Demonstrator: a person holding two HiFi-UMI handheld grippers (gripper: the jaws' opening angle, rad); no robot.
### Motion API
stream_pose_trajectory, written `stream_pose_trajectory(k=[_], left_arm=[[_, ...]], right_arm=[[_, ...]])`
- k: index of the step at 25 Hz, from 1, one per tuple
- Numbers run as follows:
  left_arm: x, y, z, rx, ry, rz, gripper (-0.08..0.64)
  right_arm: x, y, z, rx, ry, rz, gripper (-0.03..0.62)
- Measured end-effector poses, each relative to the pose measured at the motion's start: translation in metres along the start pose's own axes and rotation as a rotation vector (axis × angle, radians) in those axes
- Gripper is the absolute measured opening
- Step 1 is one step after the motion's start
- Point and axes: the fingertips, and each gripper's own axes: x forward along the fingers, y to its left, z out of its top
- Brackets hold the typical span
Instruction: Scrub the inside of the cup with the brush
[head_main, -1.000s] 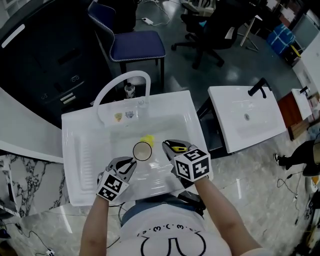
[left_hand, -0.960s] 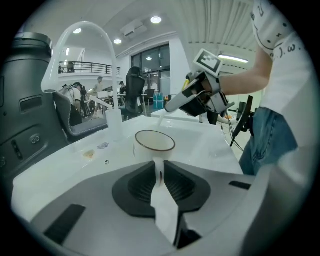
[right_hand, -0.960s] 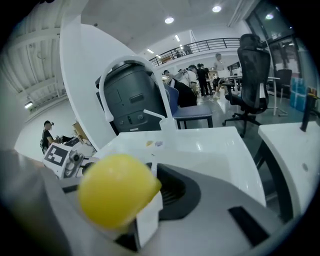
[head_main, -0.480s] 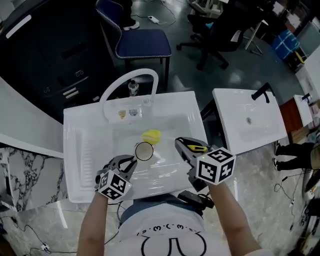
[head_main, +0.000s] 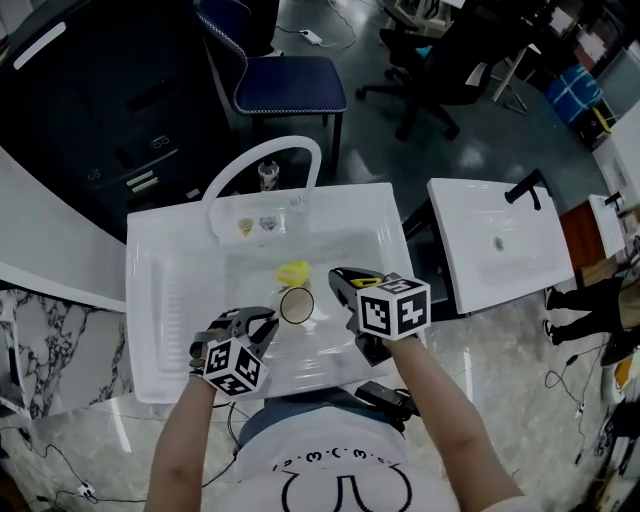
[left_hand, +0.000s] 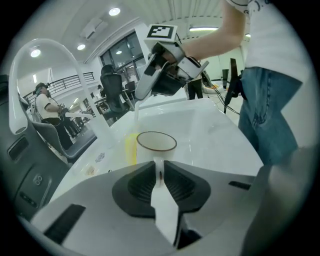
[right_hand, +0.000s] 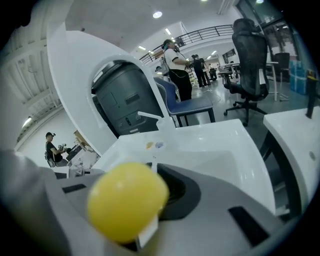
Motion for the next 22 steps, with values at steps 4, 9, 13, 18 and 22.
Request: stream_pose_trajectory(k=[4, 9, 13, 18, 22], left_arm=[[0.005, -0.001, -0.007, 0.01, 0.02, -0.018, 0.064], [0.01, 0.001, -0.011, 0.0, 0.031, -0.03, 0.064], [0.015, 0.0, -0.012, 0.011, 0.041, -0.046, 0.064], [0.017, -0.001, -0.008, 0.039, 0.045, -0.056, 0.064], [0.018, 0.0, -0.004, 0.06, 0.049, -0.06, 0.064]], right_arm=[[0.019, -0.004, -0.006, 0.033, 0.031, -0.009, 0.041], [-0.004, 0.015, 0.012, 0.016, -0.01, 0.044, 0.041], [-0.026, 0.033, 0.018, -0.031, -0.008, 0.077, 0.041], [-0.023, 0.035, 0.013, -0.029, 0.018, 0.05, 0.041], [-0.001, 0.036, 0.005, -0.019, 0.049, 0.034, 0.041]])
